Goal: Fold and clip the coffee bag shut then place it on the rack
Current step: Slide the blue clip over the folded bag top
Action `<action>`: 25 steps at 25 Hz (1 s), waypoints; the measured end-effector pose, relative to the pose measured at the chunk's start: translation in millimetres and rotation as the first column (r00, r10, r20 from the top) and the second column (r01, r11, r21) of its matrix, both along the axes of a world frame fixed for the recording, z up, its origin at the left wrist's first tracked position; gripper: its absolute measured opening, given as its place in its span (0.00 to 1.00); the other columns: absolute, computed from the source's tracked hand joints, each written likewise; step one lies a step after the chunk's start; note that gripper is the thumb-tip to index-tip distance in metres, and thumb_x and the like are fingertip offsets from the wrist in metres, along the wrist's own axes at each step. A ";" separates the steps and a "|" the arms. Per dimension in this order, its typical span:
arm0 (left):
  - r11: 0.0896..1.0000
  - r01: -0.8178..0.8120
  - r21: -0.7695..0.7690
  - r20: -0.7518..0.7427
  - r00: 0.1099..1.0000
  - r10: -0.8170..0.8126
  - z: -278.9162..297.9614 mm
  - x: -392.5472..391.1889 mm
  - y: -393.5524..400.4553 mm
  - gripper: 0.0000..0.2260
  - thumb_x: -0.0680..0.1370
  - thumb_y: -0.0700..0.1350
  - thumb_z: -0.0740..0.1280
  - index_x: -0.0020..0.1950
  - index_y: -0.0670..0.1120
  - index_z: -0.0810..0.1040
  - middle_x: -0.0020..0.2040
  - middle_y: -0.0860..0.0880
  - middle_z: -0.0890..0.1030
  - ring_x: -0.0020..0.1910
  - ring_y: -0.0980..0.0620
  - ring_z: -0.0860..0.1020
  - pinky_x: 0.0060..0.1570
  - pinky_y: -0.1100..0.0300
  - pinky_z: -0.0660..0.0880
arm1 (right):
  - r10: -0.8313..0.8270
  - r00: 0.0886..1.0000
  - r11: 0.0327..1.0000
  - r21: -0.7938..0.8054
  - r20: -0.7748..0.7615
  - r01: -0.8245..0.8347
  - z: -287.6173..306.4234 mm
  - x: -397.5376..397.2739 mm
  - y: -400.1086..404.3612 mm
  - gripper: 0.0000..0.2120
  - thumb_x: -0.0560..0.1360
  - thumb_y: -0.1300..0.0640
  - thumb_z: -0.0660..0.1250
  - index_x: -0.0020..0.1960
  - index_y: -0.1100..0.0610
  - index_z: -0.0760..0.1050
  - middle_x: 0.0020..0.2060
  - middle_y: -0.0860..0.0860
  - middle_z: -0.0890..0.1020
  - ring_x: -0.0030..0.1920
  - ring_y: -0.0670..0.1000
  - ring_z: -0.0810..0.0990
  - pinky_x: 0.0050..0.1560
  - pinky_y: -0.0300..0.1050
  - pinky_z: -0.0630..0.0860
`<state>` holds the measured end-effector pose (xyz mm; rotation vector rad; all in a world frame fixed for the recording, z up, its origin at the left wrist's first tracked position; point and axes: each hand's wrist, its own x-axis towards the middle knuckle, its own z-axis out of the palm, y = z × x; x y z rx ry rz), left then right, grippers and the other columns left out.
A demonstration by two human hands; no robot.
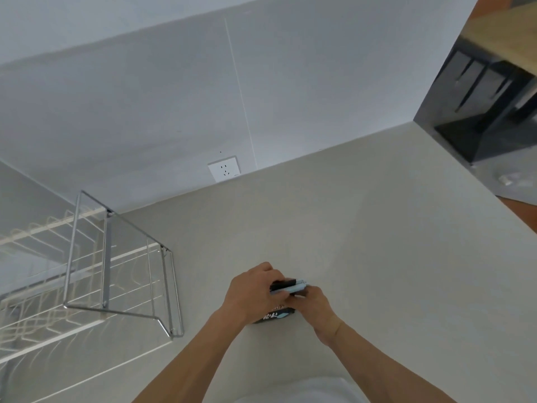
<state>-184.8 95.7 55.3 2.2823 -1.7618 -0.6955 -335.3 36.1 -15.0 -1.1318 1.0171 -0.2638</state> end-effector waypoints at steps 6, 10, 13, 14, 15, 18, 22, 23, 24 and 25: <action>0.999 -0.038 -0.007 -0.029 0.999 0.038 2.5 3.9 1.2 0.13 0.73 0.58 0.67 0.56 0.56 0.79 0.51 0.58 0.78 0.47 0.55 0.77 0.43 0.59 0.74 | -0.088 0.992 0.996 0.009 0.088 0.088 13.8 -30.0 -17.9 0.14 0.69 0.62 0.76 0.52 0.50 0.84 0.45 0.49 0.88 0.45 0.43 0.84 0.43 0.30 0.78; 0.999 -0.053 -0.010 -0.057 0.997 0.052 3.6 3.5 3.7 0.12 0.73 0.56 0.68 0.56 0.57 0.80 0.50 0.59 0.77 0.45 0.57 0.76 0.40 0.62 0.72 | -0.053 0.998 0.989 -0.139 0.046 0.059 19.1 -31.0 -19.8 0.11 0.69 0.59 0.76 0.48 0.46 0.86 0.40 0.41 0.87 0.43 0.39 0.82 0.43 0.24 0.74; 0.997 -0.073 -0.026 -0.086 0.994 0.070 5.6 3.2 4.9 0.10 0.73 0.55 0.69 0.54 0.57 0.81 0.49 0.59 0.78 0.44 0.58 0.76 0.38 0.64 0.69 | -0.038 0.999 0.973 -0.226 0.028 0.043 20.8 -26.7 -18.5 0.09 0.68 0.58 0.77 0.46 0.46 0.86 0.38 0.38 0.86 0.43 0.38 0.81 0.43 0.24 0.74; 0.997 -0.077 -0.029 -0.091 0.993 0.074 6.0 2.7 5.1 0.10 0.73 0.55 0.69 0.53 0.57 0.81 0.49 0.59 0.78 0.44 0.57 0.76 0.38 0.63 0.70 | -0.048 0.999 0.970 -0.239 0.024 0.052 20.7 -26.3 -18.9 0.09 0.68 0.58 0.77 0.45 0.46 0.86 0.38 0.39 0.86 0.43 0.39 0.82 0.43 0.26 0.75; 0.996 -0.081 -0.032 -0.094 0.992 0.078 6.1 2.0 5.1 0.09 0.73 0.54 0.69 0.53 0.57 0.81 0.49 0.58 0.78 0.44 0.57 0.76 0.39 0.62 0.71 | -0.056 0.998 0.967 -0.248 0.017 0.059 21.0 -25.8 -19.4 0.08 0.67 0.57 0.77 0.44 0.46 0.86 0.38 0.40 0.86 0.44 0.41 0.82 0.44 0.27 0.75; 0.995 -0.096 -0.034 -0.097 0.991 0.092 6.6 0.6 5.3 0.09 0.73 0.53 0.69 0.53 0.56 0.81 0.49 0.58 0.78 0.44 0.56 0.77 0.40 0.61 0.72 | -0.064 0.998 0.960 -0.273 0.001 0.062 20.7 -23.9 -19.1 0.09 0.67 0.57 0.78 0.42 0.44 0.86 0.37 0.38 0.85 0.44 0.42 0.81 0.42 0.26 0.74; 0.991 -0.128 -0.041 -0.108 0.986 0.123 6.6 3.1 6.3 0.09 0.73 0.52 0.70 0.52 0.56 0.81 0.48 0.58 0.79 0.44 0.57 0.76 0.41 0.61 0.72 | -0.074 0.997 0.939 -0.338 -0.025 0.061 20.1 -19.7 -17.7 0.11 0.67 0.57 0.77 0.40 0.39 0.85 0.38 0.36 0.85 0.43 0.42 0.80 0.42 0.26 0.72; 0.990 -0.135 -0.045 -0.112 0.985 0.130 6.4 3.5 6.8 0.09 0.73 0.52 0.70 0.52 0.56 0.82 0.48 0.59 0.79 0.43 0.57 0.76 0.40 0.62 0.72 | -0.075 0.996 0.935 -0.351 -0.037 0.058 20.1 -18.9 -17.4 0.11 0.67 0.56 0.77 0.40 0.38 0.84 0.38 0.38 0.85 0.44 0.42 0.80 0.42 0.28 0.73; 0.989 -0.141 -0.049 -0.114 0.984 0.135 6.3 3.5 7.2 0.09 0.73 0.52 0.70 0.52 0.56 0.82 0.48 0.59 0.79 0.43 0.57 0.76 0.39 0.62 0.71 | -0.076 0.996 0.929 -0.365 -0.049 0.053 19.5 -18.2 -17.1 0.11 0.67 0.55 0.77 0.40 0.38 0.84 0.39 0.39 0.86 0.44 0.42 0.80 0.42 0.29 0.73; 0.988 -0.145 -0.053 -0.114 0.984 0.138 6.5 3.2 7.7 0.08 0.73 0.52 0.70 0.51 0.56 0.82 0.48 0.59 0.79 0.43 0.57 0.75 0.39 0.62 0.70 | -0.077 0.995 0.923 -0.381 -0.059 0.049 18.9 -17.9 -16.9 0.10 0.67 0.55 0.77 0.40 0.38 0.84 0.39 0.40 0.86 0.44 0.42 0.80 0.42 0.29 0.73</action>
